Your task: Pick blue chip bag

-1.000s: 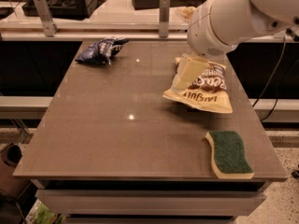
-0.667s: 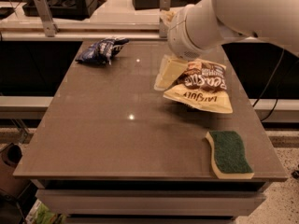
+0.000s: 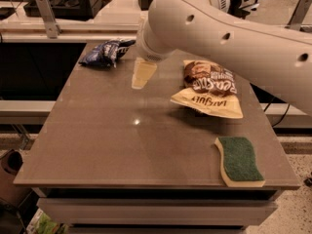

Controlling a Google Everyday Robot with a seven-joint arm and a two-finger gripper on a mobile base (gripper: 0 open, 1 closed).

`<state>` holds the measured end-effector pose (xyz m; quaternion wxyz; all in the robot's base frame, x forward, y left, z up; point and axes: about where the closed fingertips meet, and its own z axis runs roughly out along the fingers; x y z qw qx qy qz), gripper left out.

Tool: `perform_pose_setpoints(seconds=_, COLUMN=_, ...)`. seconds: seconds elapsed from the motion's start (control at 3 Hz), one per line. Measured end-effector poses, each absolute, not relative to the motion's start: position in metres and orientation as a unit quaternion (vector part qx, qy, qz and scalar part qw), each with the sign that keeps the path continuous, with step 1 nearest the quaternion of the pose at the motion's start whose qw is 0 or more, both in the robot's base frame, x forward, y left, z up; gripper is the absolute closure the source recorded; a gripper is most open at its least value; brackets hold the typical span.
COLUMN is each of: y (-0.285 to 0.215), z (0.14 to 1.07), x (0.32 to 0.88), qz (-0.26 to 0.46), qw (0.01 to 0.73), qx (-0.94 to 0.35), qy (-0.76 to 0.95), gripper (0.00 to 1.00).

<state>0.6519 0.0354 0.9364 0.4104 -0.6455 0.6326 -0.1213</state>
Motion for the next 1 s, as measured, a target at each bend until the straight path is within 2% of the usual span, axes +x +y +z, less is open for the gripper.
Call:
perform_pose_setpoints(seconds=0.67, y=0.040, z=0.940, x=0.659, qz=-0.121, qw=0.417, qx=-0.641, qy=0.633, gripper=0.00)
perform_pose_setpoints(seconds=1.0, y=0.058, z=0.934, x=0.690, qz=-0.100, qw=0.432, qx=-0.641, qy=0.626, gripper=0.00)
